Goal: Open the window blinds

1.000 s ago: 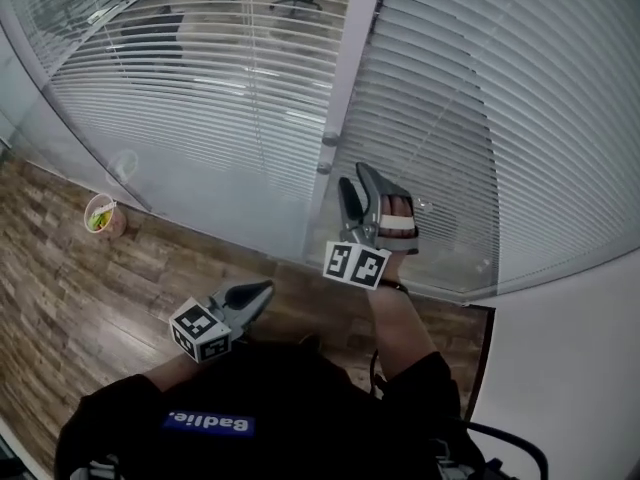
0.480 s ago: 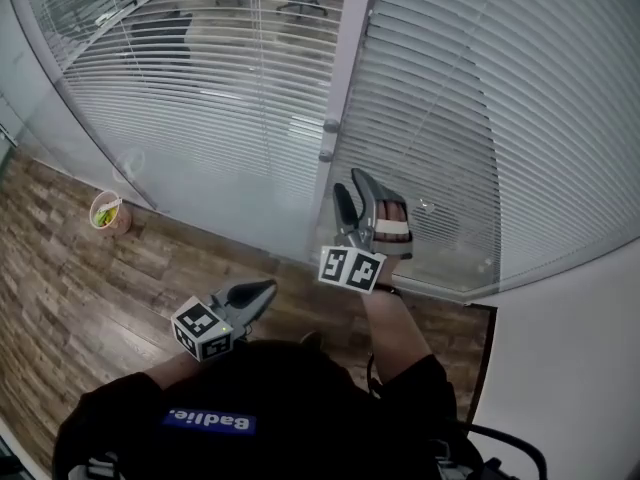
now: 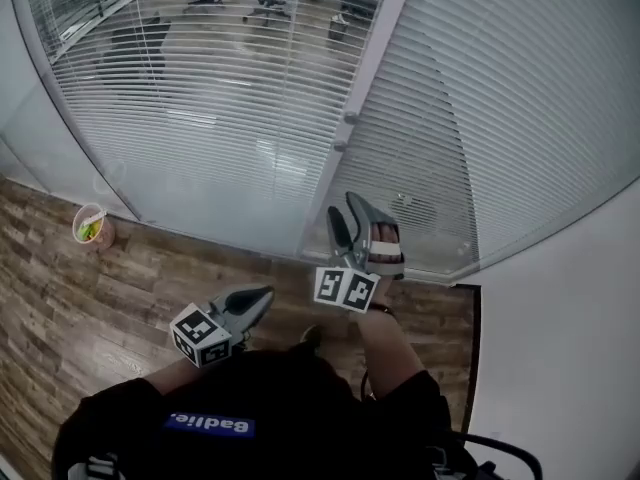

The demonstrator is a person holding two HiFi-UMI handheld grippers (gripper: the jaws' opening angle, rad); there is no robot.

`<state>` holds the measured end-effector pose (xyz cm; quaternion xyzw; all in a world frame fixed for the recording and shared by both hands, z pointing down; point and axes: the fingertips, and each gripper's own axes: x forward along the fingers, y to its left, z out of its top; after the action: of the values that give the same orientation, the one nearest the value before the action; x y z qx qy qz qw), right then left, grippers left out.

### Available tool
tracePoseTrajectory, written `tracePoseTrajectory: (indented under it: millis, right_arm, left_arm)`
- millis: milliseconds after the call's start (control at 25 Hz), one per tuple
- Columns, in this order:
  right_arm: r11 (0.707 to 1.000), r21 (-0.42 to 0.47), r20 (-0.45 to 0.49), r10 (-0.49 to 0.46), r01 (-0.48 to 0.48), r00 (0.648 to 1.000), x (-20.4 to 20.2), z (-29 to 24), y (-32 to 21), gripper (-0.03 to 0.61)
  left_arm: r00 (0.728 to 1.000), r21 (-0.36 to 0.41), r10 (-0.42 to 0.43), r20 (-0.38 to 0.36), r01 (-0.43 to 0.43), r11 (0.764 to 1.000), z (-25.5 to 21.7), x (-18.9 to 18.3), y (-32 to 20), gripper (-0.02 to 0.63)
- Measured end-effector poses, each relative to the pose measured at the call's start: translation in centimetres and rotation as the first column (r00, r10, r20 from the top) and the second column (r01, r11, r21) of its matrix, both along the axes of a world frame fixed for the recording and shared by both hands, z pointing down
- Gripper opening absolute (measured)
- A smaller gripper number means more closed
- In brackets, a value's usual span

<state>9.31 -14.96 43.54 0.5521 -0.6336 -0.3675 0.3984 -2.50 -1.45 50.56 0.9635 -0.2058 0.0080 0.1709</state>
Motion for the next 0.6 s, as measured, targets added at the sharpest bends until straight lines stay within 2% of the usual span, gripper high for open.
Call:
tracePoseTrajectory:
  millis: [160, 360, 600]
  right_arm:
    - [0.999, -0.026, 0.018, 0.024, -0.024, 1.000, -1.8, 1.2, 2.6, 0.225]
    - [0.998, -0.060, 0.084, 0.037, -0.032, 0.996, -3.9, -0.3, 7.7, 0.225]
    - [0.997, -0.075, 0.150, 0.002, 0.010, 0.989, -5.1, 1.1, 9.7, 0.224]
  left_arm:
    - [0.999, -0.007, 0.044, -0.030, -0.044, 0.999, 0.4, -1.0, 1.2, 0.000]
    - [0.994, -0.025, 0.080, -0.069, -0.082, 0.996, -1.1, -1.9, 4.2, 0.000]
    - [0.995, 0.007, 0.084, -0.050, -0.083, 0.997, -0.9, -1.8, 5.5, 0.000]
